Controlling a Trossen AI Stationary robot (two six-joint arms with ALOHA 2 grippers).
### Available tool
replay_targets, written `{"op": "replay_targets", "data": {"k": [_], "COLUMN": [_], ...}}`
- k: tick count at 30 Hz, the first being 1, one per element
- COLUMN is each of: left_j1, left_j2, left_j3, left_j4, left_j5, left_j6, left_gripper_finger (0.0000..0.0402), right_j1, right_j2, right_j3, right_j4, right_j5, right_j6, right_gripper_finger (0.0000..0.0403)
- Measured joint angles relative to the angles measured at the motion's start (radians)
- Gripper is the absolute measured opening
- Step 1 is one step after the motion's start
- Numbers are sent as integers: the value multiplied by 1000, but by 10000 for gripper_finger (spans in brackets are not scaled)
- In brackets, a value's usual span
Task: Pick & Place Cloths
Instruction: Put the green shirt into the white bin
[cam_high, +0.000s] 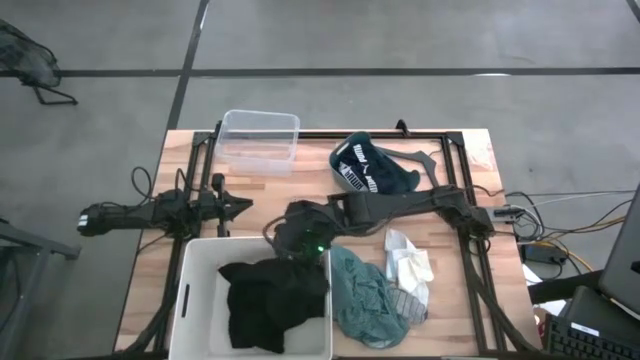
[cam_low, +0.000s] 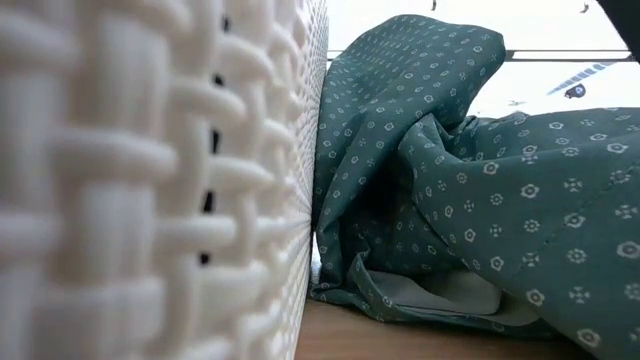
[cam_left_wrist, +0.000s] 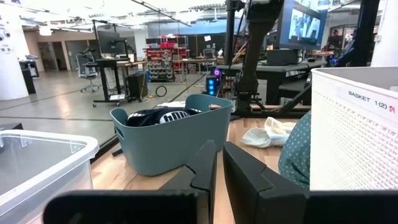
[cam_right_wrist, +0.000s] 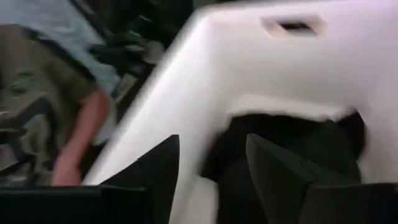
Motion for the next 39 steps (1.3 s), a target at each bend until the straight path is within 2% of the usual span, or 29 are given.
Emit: {"op": "replay_targets", "data": {"k": [5, 12, 27, 33, 39], "left_j1": [0, 0, 0, 0, 0], "left_j2": [0, 1, 1, 1, 1], "left_j3": [0, 0, 0, 0, 0], "left_j4": [0, 0, 0, 0, 0], "left_j5": [0, 0, 0, 0, 0], "left_j6": [0, 0, 0, 0, 0], "left_gripper_finger": [35, 35, 35, 35, 35], "right_j1": [74, 203, 480, 537, 559], "right_j2": [-63, -127, -153, -164, -204], "right_j3": [2, 0, -20, -152, -344], "right_j4": [-74, -284, -432, -464, -459], "right_j5": [33, 429, 978, 1210, 1270], "right_j6": [-49, -109, -13, 123, 297], "right_gripper_finger": [182, 160, 126, 134, 152]}}
